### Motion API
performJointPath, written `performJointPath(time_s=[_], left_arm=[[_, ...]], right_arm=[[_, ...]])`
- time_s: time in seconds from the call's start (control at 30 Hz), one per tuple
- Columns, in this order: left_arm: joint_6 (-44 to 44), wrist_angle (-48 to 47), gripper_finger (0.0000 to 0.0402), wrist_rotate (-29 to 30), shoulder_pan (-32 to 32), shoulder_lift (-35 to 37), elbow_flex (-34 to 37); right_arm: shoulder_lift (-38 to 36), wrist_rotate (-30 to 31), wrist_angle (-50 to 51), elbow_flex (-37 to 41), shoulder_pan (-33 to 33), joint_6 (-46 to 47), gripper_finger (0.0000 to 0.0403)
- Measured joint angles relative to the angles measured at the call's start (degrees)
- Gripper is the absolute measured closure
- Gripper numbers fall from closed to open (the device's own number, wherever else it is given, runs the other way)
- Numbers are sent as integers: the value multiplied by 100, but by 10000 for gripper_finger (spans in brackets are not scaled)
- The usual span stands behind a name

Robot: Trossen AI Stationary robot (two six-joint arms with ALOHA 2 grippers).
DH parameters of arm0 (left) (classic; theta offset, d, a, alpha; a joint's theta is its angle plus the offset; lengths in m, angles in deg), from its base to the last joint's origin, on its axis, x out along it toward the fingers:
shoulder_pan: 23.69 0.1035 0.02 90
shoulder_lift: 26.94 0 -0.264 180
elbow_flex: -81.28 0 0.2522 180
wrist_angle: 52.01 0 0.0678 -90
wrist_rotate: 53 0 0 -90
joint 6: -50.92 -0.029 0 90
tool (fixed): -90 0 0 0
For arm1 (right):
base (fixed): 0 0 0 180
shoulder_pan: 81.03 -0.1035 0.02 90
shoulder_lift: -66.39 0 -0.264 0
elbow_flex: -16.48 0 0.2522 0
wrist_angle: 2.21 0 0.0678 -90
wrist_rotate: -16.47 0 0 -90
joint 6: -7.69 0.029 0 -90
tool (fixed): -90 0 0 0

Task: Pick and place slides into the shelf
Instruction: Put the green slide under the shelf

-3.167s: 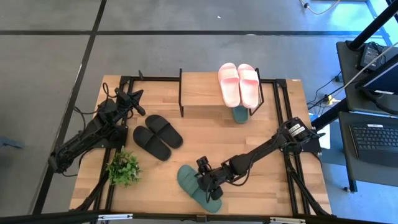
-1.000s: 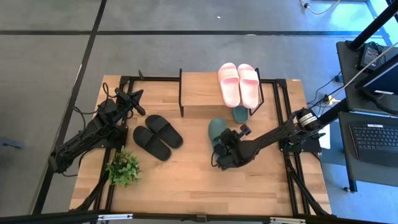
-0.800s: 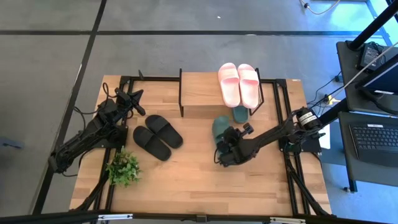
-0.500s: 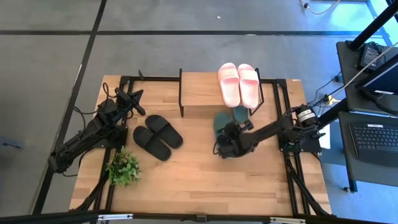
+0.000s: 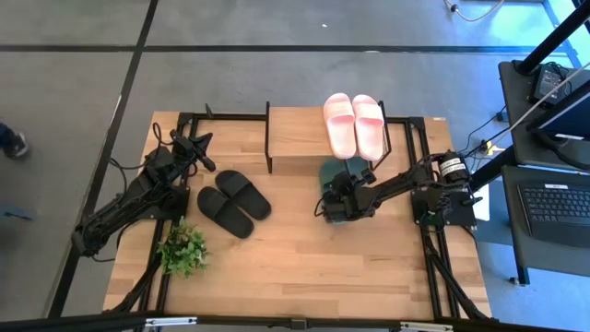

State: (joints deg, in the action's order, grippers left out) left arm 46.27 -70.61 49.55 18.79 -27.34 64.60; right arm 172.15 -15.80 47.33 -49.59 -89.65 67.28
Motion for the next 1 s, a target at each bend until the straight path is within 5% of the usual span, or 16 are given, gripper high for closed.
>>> performJointPath(time_s=[1.0], left_arm=[[9,0,401,2,-1,0,2]], right_arm=[[4,-673,59,-224,10,2,147]])
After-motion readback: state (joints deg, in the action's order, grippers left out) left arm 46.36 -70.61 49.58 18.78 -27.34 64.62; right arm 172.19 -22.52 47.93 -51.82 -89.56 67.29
